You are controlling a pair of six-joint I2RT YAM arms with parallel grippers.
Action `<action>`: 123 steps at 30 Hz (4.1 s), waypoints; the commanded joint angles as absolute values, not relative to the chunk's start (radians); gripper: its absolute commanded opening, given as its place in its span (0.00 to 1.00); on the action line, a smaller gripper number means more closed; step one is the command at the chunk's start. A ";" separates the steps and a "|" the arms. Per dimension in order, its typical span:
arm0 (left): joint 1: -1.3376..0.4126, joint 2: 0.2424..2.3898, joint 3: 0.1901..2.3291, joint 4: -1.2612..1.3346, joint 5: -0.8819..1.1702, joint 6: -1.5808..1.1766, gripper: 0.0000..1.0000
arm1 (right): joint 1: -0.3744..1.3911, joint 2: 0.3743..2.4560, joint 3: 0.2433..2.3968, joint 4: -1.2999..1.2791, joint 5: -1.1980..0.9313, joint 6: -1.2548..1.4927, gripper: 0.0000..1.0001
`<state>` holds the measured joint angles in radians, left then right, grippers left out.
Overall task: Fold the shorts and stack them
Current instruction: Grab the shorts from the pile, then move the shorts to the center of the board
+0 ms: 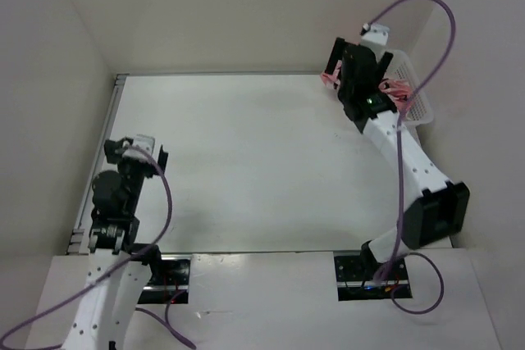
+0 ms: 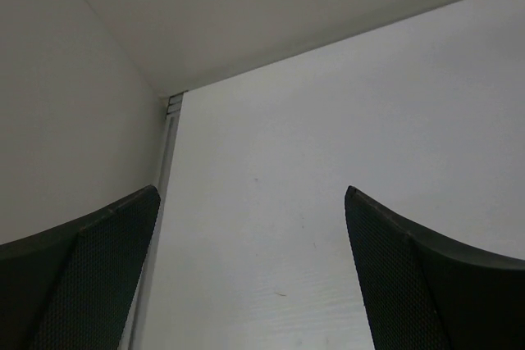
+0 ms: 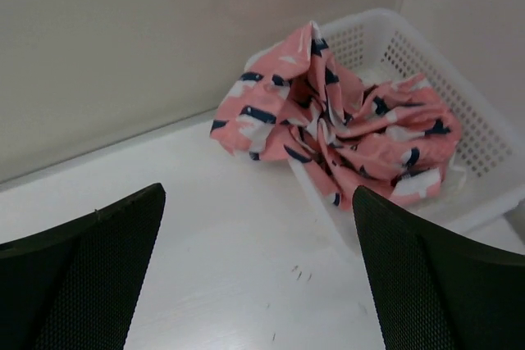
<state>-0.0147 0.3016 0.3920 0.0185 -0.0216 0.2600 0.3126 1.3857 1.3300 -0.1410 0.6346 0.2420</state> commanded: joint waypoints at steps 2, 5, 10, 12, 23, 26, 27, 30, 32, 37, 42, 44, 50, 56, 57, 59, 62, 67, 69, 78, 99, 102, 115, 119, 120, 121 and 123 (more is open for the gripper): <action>0.021 0.776 0.730 -0.096 -0.008 0.288 1.00 | 0.247 1.653 1.720 -0.194 0.685 -0.009 1.00; 0.106 1.012 0.935 -0.211 0.211 0.241 1.00 | 0.128 1.843 1.948 -0.276 0.491 -0.037 1.00; 0.083 1.335 1.127 -0.395 0.304 0.225 1.00 | 0.072 2.026 2.040 -0.124 0.608 -0.147 1.00; 0.083 1.411 1.172 -0.428 0.324 0.262 1.00 | -0.012 2.081 2.137 -0.202 0.499 -0.048 1.00; 0.000 1.644 1.229 -0.494 0.319 0.207 1.00 | -0.178 2.402 2.252 -0.500 0.413 0.230 0.90; 0.000 1.689 1.253 -0.512 0.344 0.198 1.00 | -0.178 2.462 2.275 -0.544 0.439 0.265 0.90; 0.000 1.689 1.253 -0.512 0.353 0.198 1.00 | -0.178 2.479 2.284 -0.558 0.439 0.265 0.90; 0.000 1.713 1.278 -0.512 0.353 0.198 1.00 | -0.178 2.534 2.307 -0.597 0.426 0.275 0.94; 0.000 1.724 1.290 -0.523 0.353 0.198 1.00 | -0.169 2.557 2.307 -0.606 0.408 0.284 0.94; 0.000 1.724 1.299 -0.532 0.353 0.216 1.00 | -0.169 2.606 2.342 -0.643 0.359 0.293 0.51; 0.000 1.715 1.299 -0.532 0.353 0.216 1.00 | -0.169 2.554 2.364 -0.643 0.409 0.293 0.00; 0.000 1.704 1.299 -0.532 0.353 0.225 1.00 | -0.160 2.517 2.364 -0.631 0.436 0.293 0.00; 0.000 1.675 1.335 -0.532 0.341 0.225 1.00 | -0.130 2.281 2.373 -0.572 0.508 0.244 0.00; 0.000 1.602 1.387 -0.514 0.227 0.247 1.00 | -0.065 1.979 2.290 -0.431 0.541 0.177 0.00; -0.009 1.576 1.387 -0.514 0.216 0.247 1.00 | -0.025 1.941 2.274 -0.382 0.551 0.157 0.00; -0.009 1.548 1.387 -0.505 0.175 0.232 1.00 | 0.026 1.823 2.218 -0.342 0.569 0.102 0.00; -0.009 1.464 1.396 -0.495 0.146 0.206 1.00 | 0.161 1.690 2.178 -0.302 0.569 0.033 0.00; 0.002 1.344 1.396 -0.495 0.135 0.181 1.00 | 0.496 1.473 2.039 -0.181 0.509 -0.097 0.00; 0.002 1.284 1.373 -0.495 0.135 0.181 1.00 | 0.544 1.422 1.967 -0.181 0.421 -0.057 0.00; 0.011 1.134 1.279 -0.537 0.201 0.126 1.00 | 0.652 1.437 1.658 -0.388 0.140 -0.034 0.20; -0.311 1.517 1.373 -0.414 0.152 0.221 1.00 | 0.690 1.358 1.021 -0.379 0.442 0.458 1.00; -0.351 1.754 1.621 -0.457 0.146 0.209 1.00 | 0.681 1.379 0.976 -0.435 0.501 0.558 0.99; -0.327 2.138 1.913 -0.578 0.081 0.207 1.00 | 0.583 1.572 0.859 -0.411 0.430 0.769 0.95; -0.336 2.215 1.904 -0.612 0.132 0.186 1.00 | 0.548 1.652 0.936 -0.397 0.430 0.700 0.98; -0.336 2.226 1.904 -0.612 0.143 0.177 1.00 | 0.535 1.673 0.974 -0.416 0.430 0.699 0.97; -0.336 2.226 1.904 -0.624 0.156 0.176 1.00 | 0.535 1.716 0.991 -0.426 0.430 0.686 0.95; -0.336 2.240 1.881 -0.635 0.199 0.176 0.90 | 0.535 1.756 1.037 -0.452 0.420 0.669 0.94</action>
